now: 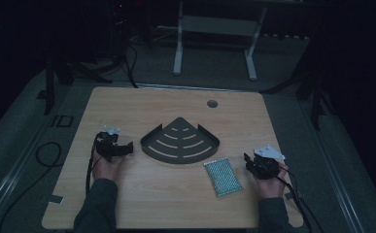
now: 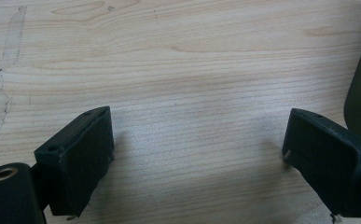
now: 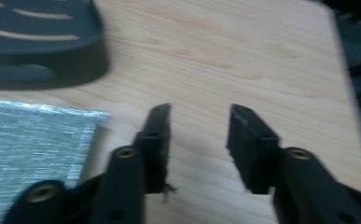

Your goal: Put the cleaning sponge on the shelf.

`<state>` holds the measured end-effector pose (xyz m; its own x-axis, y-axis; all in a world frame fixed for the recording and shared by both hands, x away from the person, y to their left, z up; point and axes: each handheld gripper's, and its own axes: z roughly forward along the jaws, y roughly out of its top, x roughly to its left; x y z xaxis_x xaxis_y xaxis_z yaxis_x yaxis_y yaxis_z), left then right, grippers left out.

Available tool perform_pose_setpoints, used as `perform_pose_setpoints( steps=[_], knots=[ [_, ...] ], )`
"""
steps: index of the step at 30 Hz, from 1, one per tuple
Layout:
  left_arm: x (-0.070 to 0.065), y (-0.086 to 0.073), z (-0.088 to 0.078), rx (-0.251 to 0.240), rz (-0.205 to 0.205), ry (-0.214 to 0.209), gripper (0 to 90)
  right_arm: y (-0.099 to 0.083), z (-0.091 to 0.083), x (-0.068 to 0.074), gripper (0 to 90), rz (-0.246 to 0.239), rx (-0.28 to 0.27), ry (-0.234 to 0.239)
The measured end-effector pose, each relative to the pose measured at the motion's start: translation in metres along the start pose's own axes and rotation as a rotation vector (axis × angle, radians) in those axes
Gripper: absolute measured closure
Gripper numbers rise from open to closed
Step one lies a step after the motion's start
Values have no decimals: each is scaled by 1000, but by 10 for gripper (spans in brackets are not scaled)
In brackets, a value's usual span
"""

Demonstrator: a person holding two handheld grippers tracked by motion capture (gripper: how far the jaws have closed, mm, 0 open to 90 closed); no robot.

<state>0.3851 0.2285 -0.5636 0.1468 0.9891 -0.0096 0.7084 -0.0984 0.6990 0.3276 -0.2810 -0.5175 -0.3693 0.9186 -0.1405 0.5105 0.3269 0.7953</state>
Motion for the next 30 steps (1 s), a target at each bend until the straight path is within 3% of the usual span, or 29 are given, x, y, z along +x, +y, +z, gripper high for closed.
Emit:
perform_pose_setpoints(
  steps=[1, 6, 14, 23, 30],
  knots=[
    [0, 0, 0, 0, 0, 0, 92, 2, -2, 2, 737, 18, 16, 34],
    [0, 0, 0, 0, 0, 0, 91, 5, -3, 15, 895, -5, 45, 98],
    [0, 0, 0, 0, 0, 0, 92, 6, -7, 40, 899, -44, 65, 208],
    [0, 0, 0, 0, 0, 0, 91, -3, -11, 59, 899, -75, 111, 256],
    [0, 0, 0, 0, 0, 0, 92, -10, -4, 63, 900, -83, 167, 281]
  ],
)
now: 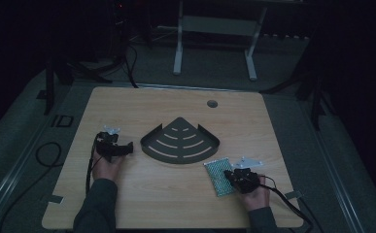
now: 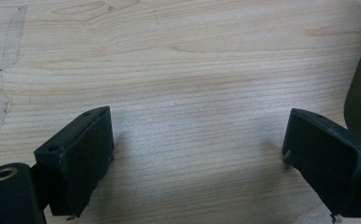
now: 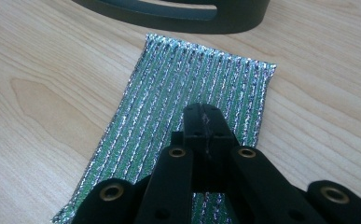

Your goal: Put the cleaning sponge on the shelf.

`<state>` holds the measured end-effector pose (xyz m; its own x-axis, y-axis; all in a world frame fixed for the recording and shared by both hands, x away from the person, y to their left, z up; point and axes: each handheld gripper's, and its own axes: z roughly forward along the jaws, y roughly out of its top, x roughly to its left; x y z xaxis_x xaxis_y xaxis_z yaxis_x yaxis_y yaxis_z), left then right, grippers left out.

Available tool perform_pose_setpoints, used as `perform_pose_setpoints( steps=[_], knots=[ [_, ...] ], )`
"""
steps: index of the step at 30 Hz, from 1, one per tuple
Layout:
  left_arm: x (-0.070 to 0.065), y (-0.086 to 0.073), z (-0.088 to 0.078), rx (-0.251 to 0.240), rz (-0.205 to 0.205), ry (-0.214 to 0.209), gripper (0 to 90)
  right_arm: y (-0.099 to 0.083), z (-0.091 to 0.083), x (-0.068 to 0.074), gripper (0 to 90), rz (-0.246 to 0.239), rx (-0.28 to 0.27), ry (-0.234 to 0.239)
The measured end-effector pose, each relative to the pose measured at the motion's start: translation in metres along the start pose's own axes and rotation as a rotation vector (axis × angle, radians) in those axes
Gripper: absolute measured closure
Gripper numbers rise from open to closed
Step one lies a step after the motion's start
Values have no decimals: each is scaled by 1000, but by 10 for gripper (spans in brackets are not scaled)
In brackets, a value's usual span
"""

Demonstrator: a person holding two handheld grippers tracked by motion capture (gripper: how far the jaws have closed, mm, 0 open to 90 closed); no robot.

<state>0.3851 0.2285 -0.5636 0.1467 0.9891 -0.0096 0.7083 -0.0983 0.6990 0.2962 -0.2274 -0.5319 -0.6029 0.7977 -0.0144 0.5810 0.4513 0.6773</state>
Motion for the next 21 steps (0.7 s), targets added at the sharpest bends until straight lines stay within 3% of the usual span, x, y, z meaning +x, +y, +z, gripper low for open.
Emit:
perform_pose_setpoints(
  steps=[16, 21],
  knots=[
    [0, 0, 0, 0, 0, 0, 92, -5, -4, -18, 899, 29, 3, 6],
    [0, 0, 0, -1, -3, 2, 93, -6, -6, -28, 899, 36, 8, -20]
  ],
)
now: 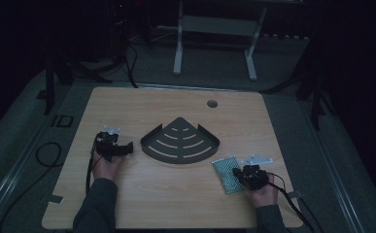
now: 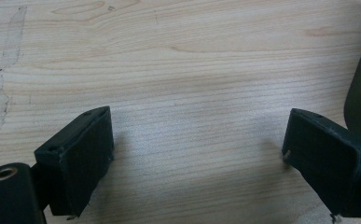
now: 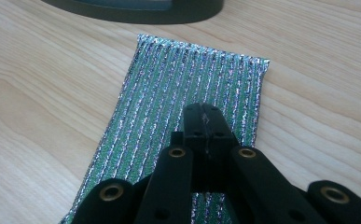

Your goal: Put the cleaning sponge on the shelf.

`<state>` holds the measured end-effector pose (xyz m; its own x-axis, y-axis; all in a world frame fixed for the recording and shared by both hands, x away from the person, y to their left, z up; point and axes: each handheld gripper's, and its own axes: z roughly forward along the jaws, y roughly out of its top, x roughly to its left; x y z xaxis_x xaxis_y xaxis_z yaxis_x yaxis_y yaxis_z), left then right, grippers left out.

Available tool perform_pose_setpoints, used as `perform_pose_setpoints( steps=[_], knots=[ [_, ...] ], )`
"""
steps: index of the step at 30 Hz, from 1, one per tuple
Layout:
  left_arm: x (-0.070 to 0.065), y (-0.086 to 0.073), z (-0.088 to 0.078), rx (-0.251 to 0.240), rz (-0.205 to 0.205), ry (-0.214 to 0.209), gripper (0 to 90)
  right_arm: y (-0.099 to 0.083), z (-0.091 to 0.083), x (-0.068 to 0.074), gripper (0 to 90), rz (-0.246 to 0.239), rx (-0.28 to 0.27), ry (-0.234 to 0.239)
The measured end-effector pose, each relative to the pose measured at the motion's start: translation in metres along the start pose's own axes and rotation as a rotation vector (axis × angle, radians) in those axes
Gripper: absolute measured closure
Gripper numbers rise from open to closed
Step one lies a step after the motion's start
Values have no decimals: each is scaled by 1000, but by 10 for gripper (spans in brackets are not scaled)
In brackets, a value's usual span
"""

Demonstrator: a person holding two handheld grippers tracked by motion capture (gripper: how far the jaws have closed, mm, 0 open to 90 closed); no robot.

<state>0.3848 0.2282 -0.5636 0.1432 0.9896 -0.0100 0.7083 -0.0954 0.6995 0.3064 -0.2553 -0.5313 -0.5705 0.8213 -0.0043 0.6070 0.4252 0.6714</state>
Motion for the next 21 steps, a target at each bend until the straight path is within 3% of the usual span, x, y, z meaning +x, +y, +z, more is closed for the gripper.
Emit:
perform_pose_setpoints(
  steps=[2, 12, 21],
  knots=[
    [0, -1, -1, 0, -1, 2, 99, 1, 0, -3, 899, -14, 8, -17],
    [2, -6, -8, 15, 40, -39, 111, 4, 1, -13, 898, -97, 29, -11],
    [1, -13, -16, 22, 67, -63, 111, 9, 4, -21, 898, -131, 38, 38]
  ],
)
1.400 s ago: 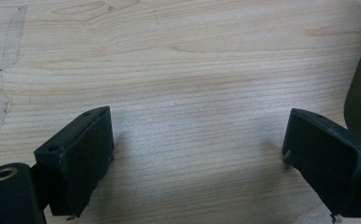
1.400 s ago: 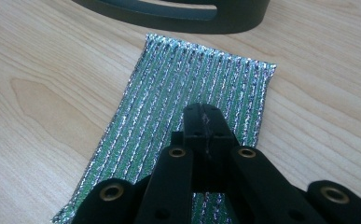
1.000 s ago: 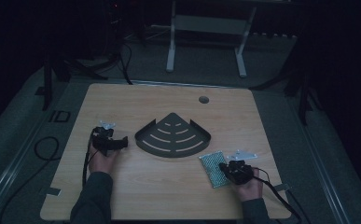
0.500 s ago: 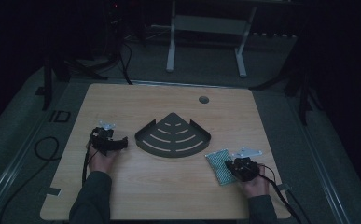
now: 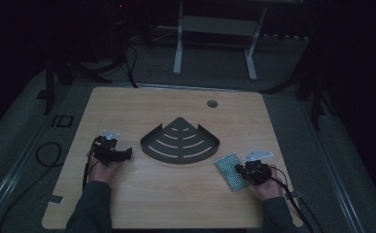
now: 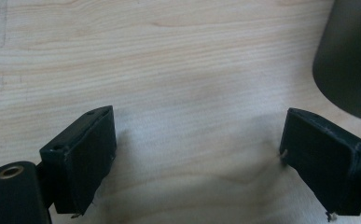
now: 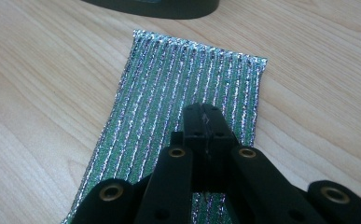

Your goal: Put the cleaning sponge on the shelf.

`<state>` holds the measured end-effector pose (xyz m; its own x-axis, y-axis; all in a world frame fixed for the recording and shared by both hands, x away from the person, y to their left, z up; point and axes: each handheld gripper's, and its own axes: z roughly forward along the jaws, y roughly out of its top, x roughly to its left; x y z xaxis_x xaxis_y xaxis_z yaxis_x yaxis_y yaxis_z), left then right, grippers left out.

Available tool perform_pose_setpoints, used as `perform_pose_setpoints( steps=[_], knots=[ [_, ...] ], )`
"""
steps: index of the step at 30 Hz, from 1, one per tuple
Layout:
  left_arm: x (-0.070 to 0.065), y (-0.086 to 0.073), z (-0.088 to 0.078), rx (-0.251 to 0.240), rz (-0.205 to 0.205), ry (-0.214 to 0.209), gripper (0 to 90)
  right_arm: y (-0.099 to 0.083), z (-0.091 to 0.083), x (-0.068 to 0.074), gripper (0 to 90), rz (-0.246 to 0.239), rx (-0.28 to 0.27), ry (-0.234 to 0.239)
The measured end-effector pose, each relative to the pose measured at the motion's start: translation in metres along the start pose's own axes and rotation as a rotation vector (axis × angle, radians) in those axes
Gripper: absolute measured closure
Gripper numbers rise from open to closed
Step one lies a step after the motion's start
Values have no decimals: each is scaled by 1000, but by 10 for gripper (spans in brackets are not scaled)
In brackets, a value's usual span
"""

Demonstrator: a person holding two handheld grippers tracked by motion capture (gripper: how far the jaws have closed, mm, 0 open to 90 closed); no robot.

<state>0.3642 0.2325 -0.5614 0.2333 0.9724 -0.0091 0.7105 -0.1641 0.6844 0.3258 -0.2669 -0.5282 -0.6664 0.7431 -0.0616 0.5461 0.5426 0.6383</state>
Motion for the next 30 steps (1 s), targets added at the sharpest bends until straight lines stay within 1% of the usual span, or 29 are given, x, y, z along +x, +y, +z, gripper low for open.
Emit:
perform_pose_setpoints(
  steps=[2, 5, 7, 9, 11, 12, 14, 17, 19, 23, 25, 26, 29, 30],
  knots=[
    [0, -3, -2, -3, 4, -3, 111, 2, 1, -4, 898, -29, 11, 23],
    [-1, -4, -3, -7, 2, -2, 110, 5, 2, -7, 897, -51, 22, 39],
    [-1, -4, -3, -8, 2, -2, 111, 7, 3, -9, 893, -47, 21, 46],
    [0, -4, -3, -11, 3, -3, 110, 8, 4, -12, 874, -30, 9, 64],
    [0, -4, -3, -12, 4, -4, 110, 8, 4, -13, 872, -24, 3, 63],
    [0, -4, -3, -12, 4, -4, 110, 10, 2, -14, 863, -13, -2, 55],
    [0, -4, -3, -12, 5, -4, 110, 12, 0, -17, 849, -6, -3, 46],
    [0, -4, -3, -13, 4, -5, 110, 17, -2, -20, 806, -2, 11, 30],
    [0, -5, -3, -13, 5, -5, 110, 22, -3, -22, 795, 1, 25, 20],
    [0, -4, -3, -13, 5, -5, 110, 30, -3, -24, 780, -15, 50, 9],
    [0, -5, -3, -13, 5, -5, 110, 34, -3, -26, 775, -24, 63, 6],
    [0, -4, -3, -13, 5, -5, 110, 35, -3, -27, 772, -21, 69, 8],
    [0, -4, -3, -12, 4, -4, 110, 38, -3, -31, 766, -10, 78, 28],
    [0, -4, -3, -12, 4, -4, 110, 41, -3, -34, 759, -11, 93, 31]
  ],
)
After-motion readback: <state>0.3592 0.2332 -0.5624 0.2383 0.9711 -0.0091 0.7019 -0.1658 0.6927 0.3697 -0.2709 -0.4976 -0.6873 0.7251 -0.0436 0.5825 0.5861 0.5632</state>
